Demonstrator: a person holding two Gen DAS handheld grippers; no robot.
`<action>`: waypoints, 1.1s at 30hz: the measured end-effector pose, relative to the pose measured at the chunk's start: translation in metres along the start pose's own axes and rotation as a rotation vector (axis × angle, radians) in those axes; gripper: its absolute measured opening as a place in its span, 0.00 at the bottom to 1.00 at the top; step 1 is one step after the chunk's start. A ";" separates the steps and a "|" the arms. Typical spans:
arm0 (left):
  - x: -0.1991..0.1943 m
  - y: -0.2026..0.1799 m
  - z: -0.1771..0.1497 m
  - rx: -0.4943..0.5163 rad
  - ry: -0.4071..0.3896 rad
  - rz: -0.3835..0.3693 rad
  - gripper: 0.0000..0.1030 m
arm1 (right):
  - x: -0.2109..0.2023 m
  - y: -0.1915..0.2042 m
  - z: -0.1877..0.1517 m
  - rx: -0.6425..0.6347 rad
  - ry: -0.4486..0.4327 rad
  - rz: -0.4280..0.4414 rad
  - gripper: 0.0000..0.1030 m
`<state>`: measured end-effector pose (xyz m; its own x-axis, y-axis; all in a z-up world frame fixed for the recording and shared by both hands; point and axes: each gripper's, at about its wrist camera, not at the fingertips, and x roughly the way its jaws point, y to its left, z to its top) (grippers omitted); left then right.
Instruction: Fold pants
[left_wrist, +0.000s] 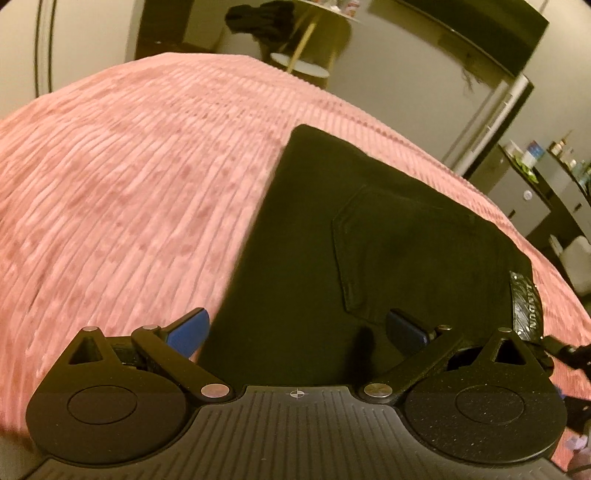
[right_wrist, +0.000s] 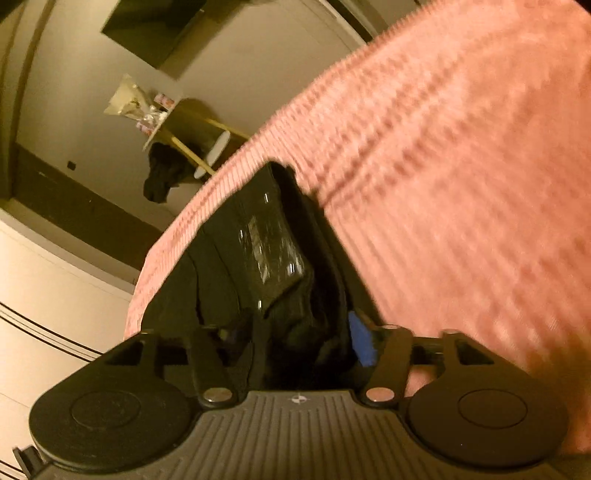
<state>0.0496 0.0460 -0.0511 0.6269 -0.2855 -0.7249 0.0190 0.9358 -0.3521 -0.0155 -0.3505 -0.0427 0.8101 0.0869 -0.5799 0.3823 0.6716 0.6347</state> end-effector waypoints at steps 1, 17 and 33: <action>0.003 0.000 0.004 0.005 0.005 -0.006 1.00 | -0.001 0.000 0.006 -0.034 -0.001 -0.023 0.64; 0.096 0.021 0.070 -0.039 0.234 -0.304 1.00 | 0.072 -0.044 0.041 0.068 0.249 0.268 0.67; 0.074 0.011 0.089 0.026 0.122 -0.316 0.56 | 0.070 0.033 0.049 -0.075 0.182 0.253 0.33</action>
<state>0.1657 0.0534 -0.0559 0.4888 -0.5836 -0.6484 0.2186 0.8015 -0.5566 0.0753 -0.3582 -0.0373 0.7798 0.3841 -0.4944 0.1390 0.6637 0.7349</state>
